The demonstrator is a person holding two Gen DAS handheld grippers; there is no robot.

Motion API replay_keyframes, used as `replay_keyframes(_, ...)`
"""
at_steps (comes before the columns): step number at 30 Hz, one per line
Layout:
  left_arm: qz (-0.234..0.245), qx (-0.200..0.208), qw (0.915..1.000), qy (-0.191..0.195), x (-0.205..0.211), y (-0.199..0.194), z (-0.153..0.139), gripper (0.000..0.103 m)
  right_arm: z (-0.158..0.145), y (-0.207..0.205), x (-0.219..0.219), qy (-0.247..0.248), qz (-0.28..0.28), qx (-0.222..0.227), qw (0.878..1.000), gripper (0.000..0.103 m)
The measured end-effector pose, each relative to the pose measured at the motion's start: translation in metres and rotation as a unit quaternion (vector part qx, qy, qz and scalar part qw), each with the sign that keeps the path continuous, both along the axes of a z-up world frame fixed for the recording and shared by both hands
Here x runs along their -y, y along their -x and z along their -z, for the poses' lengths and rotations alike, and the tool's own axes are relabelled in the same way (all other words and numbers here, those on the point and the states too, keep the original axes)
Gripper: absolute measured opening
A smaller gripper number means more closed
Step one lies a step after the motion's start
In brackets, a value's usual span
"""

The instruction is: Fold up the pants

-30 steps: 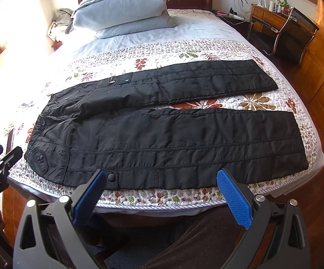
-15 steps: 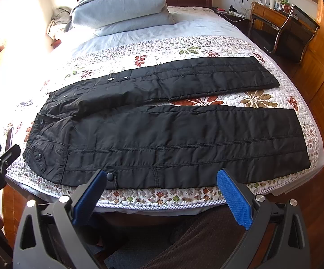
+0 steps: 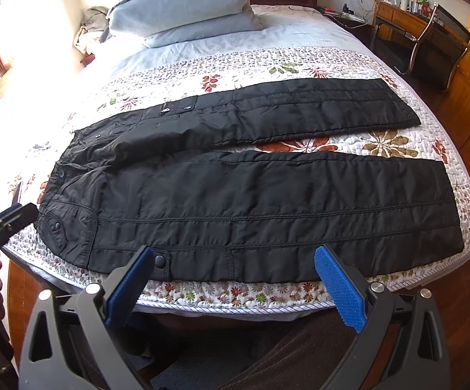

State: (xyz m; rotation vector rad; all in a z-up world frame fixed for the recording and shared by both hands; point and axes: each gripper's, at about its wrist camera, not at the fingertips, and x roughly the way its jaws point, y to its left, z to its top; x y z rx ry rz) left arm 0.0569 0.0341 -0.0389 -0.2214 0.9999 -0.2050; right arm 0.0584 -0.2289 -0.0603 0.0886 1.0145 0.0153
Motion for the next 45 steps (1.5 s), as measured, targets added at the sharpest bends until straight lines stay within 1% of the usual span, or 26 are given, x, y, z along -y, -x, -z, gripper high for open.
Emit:
replay_keyframes(1,-0.012,-0.016,0.9996,0.019,-0.014,-0.011,0.008,0.1,0.001,-0.004,0.003,0.022,0.01,0.007,1.0,0.1)
replay_keyframes(3,-0.05,-0.039,0.9972,0.039,-0.045,-0.034,0.02,0.1,0.0,-0.011,0.011,0.07,0.033,0.023,0.997,0.1)
replay_keyframes(4,-0.077,-0.048,0.9952,0.038,-0.064,-0.048,0.026,0.1,0.0,-0.016,0.016,0.102,0.046,0.031,0.993,0.1)
replay_keyframes(5,-0.1,-0.056,0.9927,0.036,-0.082,-0.064,0.029,0.1,0.001,-0.021,0.02,0.12,0.053,0.033,0.991,0.1)
replay_keyframes(8,-0.151,-0.082,0.9845,0.036,-0.139,-0.122,0.043,0.1,0.008,-0.038,0.036,0.151,0.052,0.036,0.986,0.1)
replay_keyframes(10,-0.183,-0.111,0.9758,0.048,-0.174,-0.163,0.055,0.1,0.015,-0.051,0.043,0.169,0.045,0.032,0.984,0.1)
replay_keyframes(12,-0.202,-0.145,0.9651,0.084,-0.203,-0.202,0.071,0.1,0.025,-0.064,0.048,0.176,0.039,0.025,0.983,0.1)
replay_keyframes(13,-0.204,-0.173,0.9583,0.1,-0.216,-0.223,0.082,0.1,0.03,-0.07,0.05,0.175,0.036,0.022,0.984,0.1)
replay_keyframes(16,-0.232,-0.228,0.9364,0.132,-0.244,-0.27,0.115,0.1,0.049,-0.091,0.059,0.145,0.026,0.002,0.989,0.1)
replay_keyframes(18,-0.25,-0.253,0.9253,0.13,-0.255,-0.291,0.133,0.1,0.061,-0.102,0.064,0.125,0.025,-0.01,0.992,0.099)
replay_keyframes(19,-0.252,-0.266,0.9218,0.127,-0.258,-0.302,0.141,0.1,0.066,-0.106,0.065,0.118,0.024,-0.016,0.993,0.1)
replay_keyframes(21,-0.254,-0.288,0.9174,0.104,-0.26,-0.318,0.155,0.1,0.075,-0.113,0.07,0.107,0.023,-0.025,0.994,0.099)
replay_keyframes(23,-0.253,-0.303,0.915,0.084,-0.257,-0.331,0.162,0.1,0.083,-0.12,0.074,0.109,0.022,-0.029,0.993,0.099)
replay_keyframes(24,-0.245,-0.31,0.9158,0.073,-0.254,-0.336,0.163,0.099,0.087,-0.123,0.076,0.11,0.021,-0.031,0.993,0.099)
replay_keyframes(25,-0.231,-0.314,0.9188,0.06,-0.247,-0.341,0.163,0.099,0.089,-0.125,0.077,0.111,0.02,-0.031,0.993,0.099)
replay_keyframes(26,-0.216,-0.313,0.9236,0.049,-0.24,-0.344,0.16,0.096,0.091,-0.128,0.081,0.11,0.02,-0.03,0.993,0.099)
replay_keyframes(27,-0.201,-0.306,0.9296,0.04,-0.233,-0.347,0.157,0.072,0.093,-0.131,0.083,0.106,0.018,-0.028,0.994,0.099)
replay_keyframes(28,-0.186,-0.303,0.9343,0.027,-0.224,-0.349,0.153,0.06,0.094,-0.133,0.085,0.101,0.016,-0.026,0.994,0.099)
replay_keyframes(30,-0.175,-0.299,0.938,0.003,-0.213,-0.349,0.148,0.044,0.095,-0.138,0.093,0.089,0.015,-0.022,0.996,0.099)
replay_keyframes(32,-0.173,-0.296,0.9396,-0.004,-0.205,-0.349,0.145,0.037,0.094,-0.143,0.102,0.083,0.012,-0.019,0.996,0.099)
replay_keyframes(35,-0.188,-0.271,0.9439,0.003,-0.195,-0.341,0.135,0.03,0.085,-0.155,0.128,0.091,0.017,-0.007,0.996,0.099)
replay_keyframes(37,-0.178,-0.245,0.9532,-0.008,-0.182,-0.336,0.125,0.029,0.074,-0.167,0.159,0.092,0.033,0.008,0.995,0.099)
replay_keyframes(39,-0.167,-0.219,0.9614,-0.013,-0.169,-0.332,0.113,0.028,0.063,-0.188,0.203,0.088,0.058,0.021,0.994,0.099)
replay_keyframes(42,-0.161,-0.192,0.968,-0.001,-0.157,-0.327,0.104,0.028,0.051,-0.239,0.282,0.058,0.096,0.013,0.994,0.099)
replay_keyframes(44,-0.158,-0.184,0.97,0.005,-0.153,-0.323,0.099,0.028,0.048,-0.278,0.327,0.056,0.119,0.003,0.991,0.099)
replay_keyframes(45,-0.158,-0.182,0.9705,0.005,-0.154,-0.318,0.098,0.028,0.05,-0.302,0.346,0.045,0.112,-0.01,0.993,0.099)
